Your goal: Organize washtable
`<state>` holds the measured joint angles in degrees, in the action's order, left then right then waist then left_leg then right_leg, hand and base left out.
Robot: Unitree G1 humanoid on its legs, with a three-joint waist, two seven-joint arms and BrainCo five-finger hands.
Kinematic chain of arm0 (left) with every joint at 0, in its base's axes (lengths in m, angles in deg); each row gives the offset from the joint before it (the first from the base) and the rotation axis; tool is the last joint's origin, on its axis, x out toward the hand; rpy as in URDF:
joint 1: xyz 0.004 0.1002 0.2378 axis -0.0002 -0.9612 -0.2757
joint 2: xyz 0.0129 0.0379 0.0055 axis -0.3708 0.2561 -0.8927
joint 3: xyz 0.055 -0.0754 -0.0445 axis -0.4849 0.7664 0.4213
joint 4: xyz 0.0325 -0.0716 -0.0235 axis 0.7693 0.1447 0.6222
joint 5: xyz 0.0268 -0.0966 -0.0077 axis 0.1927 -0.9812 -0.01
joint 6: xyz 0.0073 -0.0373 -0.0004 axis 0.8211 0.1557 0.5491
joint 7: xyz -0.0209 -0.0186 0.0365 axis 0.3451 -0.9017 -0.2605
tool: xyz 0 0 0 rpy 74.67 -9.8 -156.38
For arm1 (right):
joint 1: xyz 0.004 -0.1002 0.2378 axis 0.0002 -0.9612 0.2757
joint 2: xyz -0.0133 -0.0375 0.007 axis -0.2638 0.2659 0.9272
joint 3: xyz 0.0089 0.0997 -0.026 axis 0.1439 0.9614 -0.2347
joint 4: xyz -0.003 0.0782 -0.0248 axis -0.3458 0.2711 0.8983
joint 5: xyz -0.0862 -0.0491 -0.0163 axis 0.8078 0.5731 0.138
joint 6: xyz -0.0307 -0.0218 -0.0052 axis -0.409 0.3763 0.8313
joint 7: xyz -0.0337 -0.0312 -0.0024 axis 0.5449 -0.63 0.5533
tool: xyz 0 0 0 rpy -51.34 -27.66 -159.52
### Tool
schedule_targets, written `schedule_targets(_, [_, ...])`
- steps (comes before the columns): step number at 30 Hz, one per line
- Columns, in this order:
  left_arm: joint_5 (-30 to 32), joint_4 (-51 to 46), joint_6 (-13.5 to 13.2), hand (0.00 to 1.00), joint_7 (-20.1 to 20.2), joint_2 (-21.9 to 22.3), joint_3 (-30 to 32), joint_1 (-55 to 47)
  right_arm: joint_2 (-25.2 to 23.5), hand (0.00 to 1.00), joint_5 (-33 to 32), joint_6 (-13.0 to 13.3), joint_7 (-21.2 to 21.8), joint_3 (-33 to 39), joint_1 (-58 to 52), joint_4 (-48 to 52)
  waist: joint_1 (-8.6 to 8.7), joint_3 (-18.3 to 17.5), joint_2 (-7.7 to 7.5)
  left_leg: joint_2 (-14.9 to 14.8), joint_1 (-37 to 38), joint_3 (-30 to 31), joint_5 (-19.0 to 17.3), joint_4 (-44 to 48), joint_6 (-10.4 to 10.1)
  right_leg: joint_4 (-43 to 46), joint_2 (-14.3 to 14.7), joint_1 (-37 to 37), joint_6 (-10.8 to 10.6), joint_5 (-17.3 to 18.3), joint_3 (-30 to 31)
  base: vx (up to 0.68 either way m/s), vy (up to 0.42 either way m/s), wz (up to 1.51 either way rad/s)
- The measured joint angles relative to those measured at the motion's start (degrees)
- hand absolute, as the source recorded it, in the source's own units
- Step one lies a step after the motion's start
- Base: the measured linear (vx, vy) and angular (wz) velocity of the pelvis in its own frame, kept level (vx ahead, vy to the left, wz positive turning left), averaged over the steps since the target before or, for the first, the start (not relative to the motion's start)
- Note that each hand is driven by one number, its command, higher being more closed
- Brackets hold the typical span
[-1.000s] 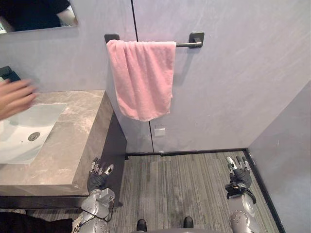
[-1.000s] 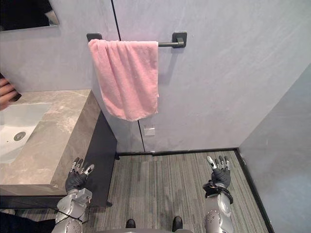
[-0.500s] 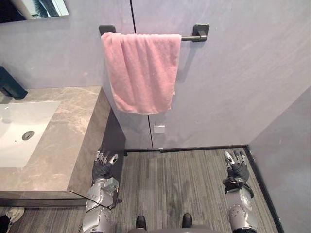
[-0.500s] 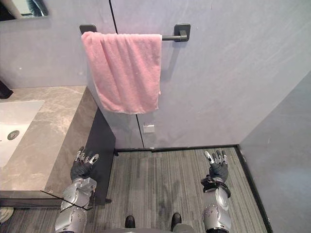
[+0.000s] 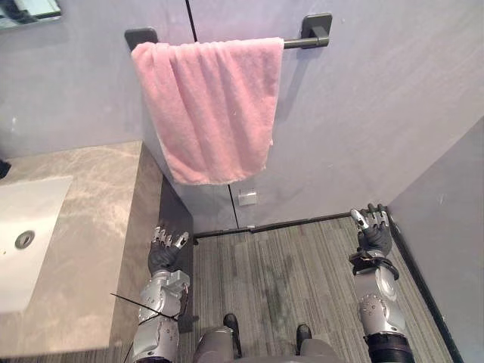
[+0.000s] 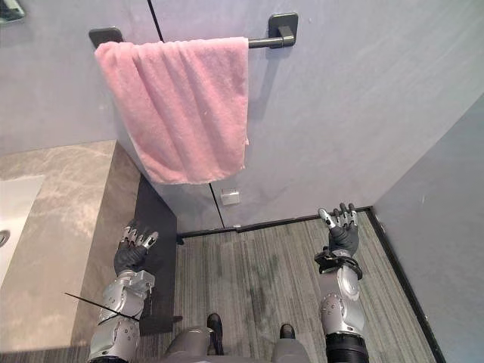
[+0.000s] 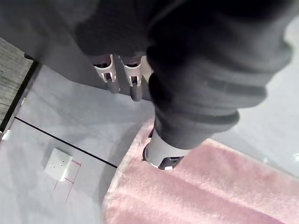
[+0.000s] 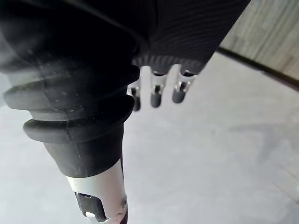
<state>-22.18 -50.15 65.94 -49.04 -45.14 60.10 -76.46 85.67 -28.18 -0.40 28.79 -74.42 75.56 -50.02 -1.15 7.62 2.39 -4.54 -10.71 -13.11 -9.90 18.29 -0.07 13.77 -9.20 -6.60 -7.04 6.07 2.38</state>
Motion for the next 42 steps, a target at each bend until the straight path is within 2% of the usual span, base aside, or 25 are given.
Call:
schedule_targets(1, [0.01,-0.07,0.0,0.0,-0.01,-0.07,0.04,0.01,-0.17,0.0,0.14,0.0,0.0,0.0,0.0,-0.14,0.01,0.02,0.12,0.1,0.5,-0.46,-0.24,0.04,0.28,1.42,-0.14,-0.47,-0.1,0.07,0.12,0.31,0.234,-0.47])
schedule_targets(2, [0.06,-0.59,-0.01,0.0,-0.03,-0.95,0.07,0.25,-0.72,0.0,0.32,-0.03,0.02,-0.35,0.0,-1.14,0.11,0.03,0.27,0.49,2.58,-1.56,-0.62,-0.09,0.75,8.4,-0.91,-2.92,-0.35,0.27,-0.15,0.32,0.204,-0.21])
schedule_targets(4, [0.43,-0.76,-0.01,0.0,-0.03,-2.28,0.03,1.47,-0.89,0.0,0.39,-0.25,0.05,-0.55,-0.06,-2.69,0.27,0.1,0.15,0.93,5.51,-1.51,-0.91,-1.62,1.37,16.66,-1.91,-5.57,0.61,-0.34,-1.45,0.29,0.125,-0.06])
schedule_targets(5, [0.79,-0.76,-0.02,0.0,-0.06,-3.07,-0.12,2.21,-0.93,0.0,0.54,-0.3,0.07,-0.68,-0.09,-3.52,0.39,0.11,0.05,0.99,7.74,-1.34,-1.05,-2.92,1.59,19.04,-2.09,-5.95,1.81,1.49,-3.31,0.23,0.018,0.02])
schedule_targets(6, [0.99,-0.92,-0.29,0.0,-0.2,-3.69,-0.23,2.64,-0.83,0.0,0.86,-0.36,0.19,-1.41,-0.06,-3.72,0.27,0.0,-0.15,0.91,9.09,-1.17,-1.05,-4.03,1.58,18.43,-1.88,-6.11,1.61,3.34,-4.75,0.21,-0.01,0.06])
schedule_targets(7, [1.0,-0.96,-0.42,0.0,-0.27,-3.99,-0.19,2.87,-0.85,0.0,0.88,-0.36,0.35,-1.71,0.0,-3.72,0.29,-0.01,-0.14,0.93,9.23,-1.06,-1.04,-4.43,1.56,17.21,-1.65,-6.49,1.76,3.74,-5.34,0.18,-0.069,0.14])
schedule_targets(8, [0.99,-0.97,-0.5,0.0,-0.46,-4.73,-0.17,3.55,-0.83,0.0,0.88,-0.38,0.69,-1.95,0.29,-3.72,0.32,-0.19,-1.11,0.94,9.1,-0.69,-1.04,-4.61,1.48,12.56,-0.63,-6.88,1.78,3.73,-5.27,0.16,-0.118,0.25])
schedule_targets(9, [1.04,-0.98,-0.52,0.0,-0.76,-5.23,0.03,4.06,-0.85,0.0,0.88,-0.37,1.03,-1.93,0.32,-3.72,0.39,-0.32,-2.07,1.47,8.4,-0.09,-0.99,-4.28,1.05,5.56,0.41,-6.45,1.99,0.35,-4.21,0.16,-0.141,0.31])
schedule_targets(10, [1.05,-0.9,-0.5,0.0,-0.96,-5.18,0.14,4.43,-0.63,0.0,0.88,-0.38,1.14,-1.9,0.39,-3.74,0.46,-0.22,-2.45,1.9,8.26,0.51,-1.02,-4.19,0.74,4.15,0.44,-6.34,1.52,-0.55,-3.99,0.16,-0.162,0.28])
schedule_targets(11, [1.06,-1.02,-0.32,0.0,-1.43,-4.07,0.26,4.69,0.15,0.0,0.87,-0.48,1.15,-1.44,0.64,-3.84,0.41,0.05,-1.19,0.85,8.2,1.4,-1.0,-4.32,-0.25,2.41,1.34,-5.04,2.12,-1.14,-4.89,0.17,-0.158,0.18])
schedule_targets(12, [1.06,-1.53,-0.38,0.0,-1.56,-4.0,0.49,4.63,0.17,0.0,0.86,-0.71,1.14,-1.17,0.68,-3.84,0.33,0.03,-0.87,0.16,8.4,2.03,-0.44,-4.52,-1.16,0.51,2.08,-3.67,2.49,-1.5,-5.55,0.17,-0.154,0.11])
schedule_targets(16, [1.06,-5.96,-0.61,0.0,-1.59,-2.76,1.08,4.95,1.24,0.0,0.92,-1.02,1.28,-0.36,0.85,-3.59,0.49,-0.06,-0.77,-1.35,11.37,3.72,0.39,-8.61,-2.49,-3.06,3.93,0.27,3.5,-2.19,-7.62,0.13,-0.109,0.13])
schedule_targets(21, [2.76,-11.99,-1.61,0.0,-4.02,0.65,3.79,4.63,1.73,0.0,1.38,-1.03,1.29,1.18,1.06,-3.28,0.17,-0.11,-0.75,-0.92,12.06,5.49,0.65,-10.6,-2.87,-7.57,3.74,2.84,3.17,-3.87,-9.78,0.04,0.034,0.24])
schedule_targets(27, [8.76,-17.14,-2.15,0.0,-7.83,1.23,6.44,4.23,0.3,0.0,3.01,-1.03,1.57,0.64,1.07,-1.88,0.12,-0.76,-0.19,0.81,12.57,6.98,0.67,-10.75,-2.83,-13.77,2.72,6.99,1.99,-6.68,-10.96,-0.01,0.047,0.13])
schedule_targets(31, [12.16,-20.24,-2.89,0.0,-10.27,1.21,8.04,4.34,-0.44,0.0,3.01,-1.03,1.74,0.37,0.94,-1.85,0.18,-0.94,0.05,0.85,13.06,7.3,0.77,-11.59,-2.7,-14.27,2.44,7.48,2.0,-6.87,-11.37,-0.03,0.013,0.04])
schedule_targets(34, [12.44,-21.07,-2.93,0.0,-11.24,1.05,9.7,4.59,-0.47,0.0,3.01,-1.03,2.67,-0.01,0.91,-1.85,0.2,-1.17,0.25,0.52,13.38,7.38,0.81,-12.43,-2.67,-15.39,2.95,7.79,2.39,-7.81,-11.38,-0.05,-0.018,-0.03])
schedule_targets(38, [12.43,-19.77,-2.91,0.0,-10.57,-4.07,9.99,6.26,-0.42,0.0,2.99,-1.03,2.83,-0.02,0.86,-2.17,0.23,-1.83,0.41,0.5,13.35,7.37,1.25,-12.68,-2.91,-16.86,3.09,8.26,2.6,-8.85,-11.34,-0.05,-0.017,-0.01])
schedule_targets(42, [10.96,-10.15,-3.27,0.0,-7.17,-12.01,8.55,11.27,-0.12,0.0,2.94,-1.01,3.7,-1.79,1.04,-3.22,0.07,-3.02,0.14,0.51,12.77,6.88,2.67,-13.79,-3.19,-19.09,3.39,7.89,3.0,-10.66,-10.54,-0.09,-0.038,-0.09])
